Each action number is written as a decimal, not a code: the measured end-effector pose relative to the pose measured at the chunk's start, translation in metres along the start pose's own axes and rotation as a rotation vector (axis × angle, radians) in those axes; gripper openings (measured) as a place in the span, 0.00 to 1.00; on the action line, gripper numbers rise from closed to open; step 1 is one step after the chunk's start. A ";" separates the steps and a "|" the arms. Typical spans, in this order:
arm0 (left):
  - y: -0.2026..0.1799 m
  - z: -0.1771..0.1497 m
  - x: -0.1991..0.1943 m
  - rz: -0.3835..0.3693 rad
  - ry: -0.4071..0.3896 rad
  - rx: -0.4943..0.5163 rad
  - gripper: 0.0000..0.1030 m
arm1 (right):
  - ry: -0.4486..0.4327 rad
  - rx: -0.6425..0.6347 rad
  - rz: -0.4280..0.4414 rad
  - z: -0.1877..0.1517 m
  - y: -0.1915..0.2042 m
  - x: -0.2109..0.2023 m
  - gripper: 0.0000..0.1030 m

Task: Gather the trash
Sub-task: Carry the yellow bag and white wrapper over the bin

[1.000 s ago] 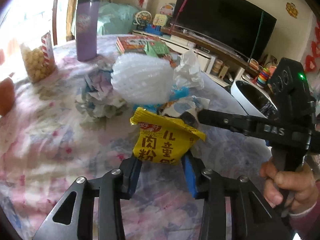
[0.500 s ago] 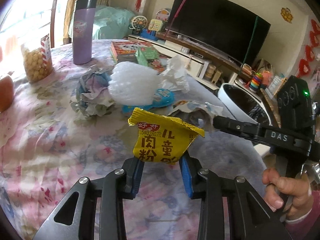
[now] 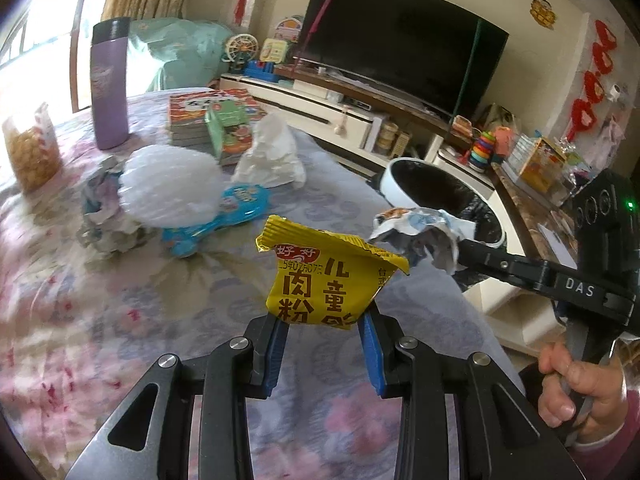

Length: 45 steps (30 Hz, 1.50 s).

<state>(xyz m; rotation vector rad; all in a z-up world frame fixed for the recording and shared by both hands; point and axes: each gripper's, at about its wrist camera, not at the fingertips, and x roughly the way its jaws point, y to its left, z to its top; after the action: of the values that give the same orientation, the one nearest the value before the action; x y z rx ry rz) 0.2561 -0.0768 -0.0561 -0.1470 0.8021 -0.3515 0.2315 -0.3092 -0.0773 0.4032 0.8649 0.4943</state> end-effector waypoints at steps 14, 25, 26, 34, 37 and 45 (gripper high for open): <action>-0.045 0.019 0.030 -0.054 0.024 0.072 0.32 | -0.079 0.060 -0.073 0.004 -0.038 -0.039 0.17; -0.071 0.040 0.059 -0.092 0.036 0.112 0.32 | -0.127 0.089 -0.120 0.012 -0.062 -0.059 0.16; -0.074 0.041 0.061 -0.093 0.036 0.115 0.32 | -0.130 0.091 -0.125 0.013 -0.064 -0.061 0.16; -0.092 0.057 0.083 -0.108 0.038 0.145 0.32 | -0.145 0.112 -0.162 0.021 -0.082 -0.066 0.16; -0.098 0.064 0.091 -0.111 0.040 0.154 0.32 | -0.145 0.117 -0.177 0.025 -0.088 -0.066 0.17; -0.110 0.082 0.111 -0.117 0.048 0.173 0.32 | -0.131 0.118 -0.212 0.037 -0.103 -0.063 0.17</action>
<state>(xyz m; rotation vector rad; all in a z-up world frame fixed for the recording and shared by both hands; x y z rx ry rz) 0.3588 -0.2204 -0.0464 -0.0231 0.8088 -0.5344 0.2518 -0.4338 -0.0704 0.4416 0.8013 0.2196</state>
